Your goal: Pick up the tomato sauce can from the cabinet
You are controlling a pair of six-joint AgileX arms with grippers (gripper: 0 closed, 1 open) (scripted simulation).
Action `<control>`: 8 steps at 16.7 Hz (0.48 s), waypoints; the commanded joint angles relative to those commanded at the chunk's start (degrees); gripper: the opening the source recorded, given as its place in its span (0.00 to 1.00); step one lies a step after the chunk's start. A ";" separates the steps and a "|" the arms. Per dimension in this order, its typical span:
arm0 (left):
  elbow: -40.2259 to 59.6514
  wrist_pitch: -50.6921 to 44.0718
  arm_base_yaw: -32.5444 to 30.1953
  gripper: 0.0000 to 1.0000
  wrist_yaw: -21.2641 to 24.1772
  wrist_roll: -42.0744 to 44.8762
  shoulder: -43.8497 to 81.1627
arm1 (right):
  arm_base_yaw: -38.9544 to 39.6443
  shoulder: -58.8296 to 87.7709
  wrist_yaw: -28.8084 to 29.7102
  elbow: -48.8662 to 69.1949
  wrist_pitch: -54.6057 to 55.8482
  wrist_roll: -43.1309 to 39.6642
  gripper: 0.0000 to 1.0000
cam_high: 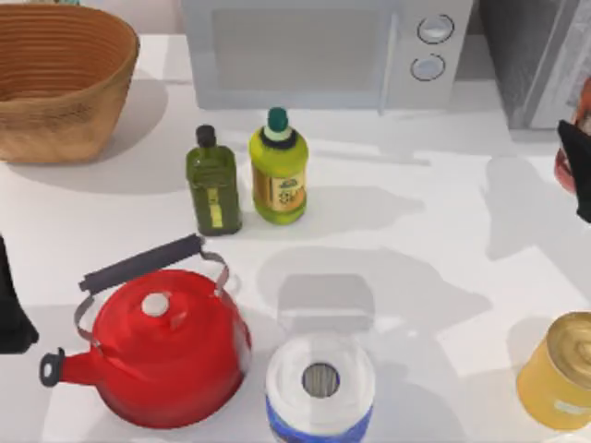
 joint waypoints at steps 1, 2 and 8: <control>0.00 0.00 0.00 1.00 0.00 0.00 0.00 | -0.08 2.50 -1.04 0.80 1.54 0.10 0.00; 0.00 0.00 0.00 1.00 0.00 0.00 0.00 | -0.19 4.96 -2.06 1.61 3.09 0.15 0.00; 0.00 0.00 0.00 1.00 0.00 0.00 0.00 | -2.75 18.81 -6.71 6.77 12.20 -0.04 0.00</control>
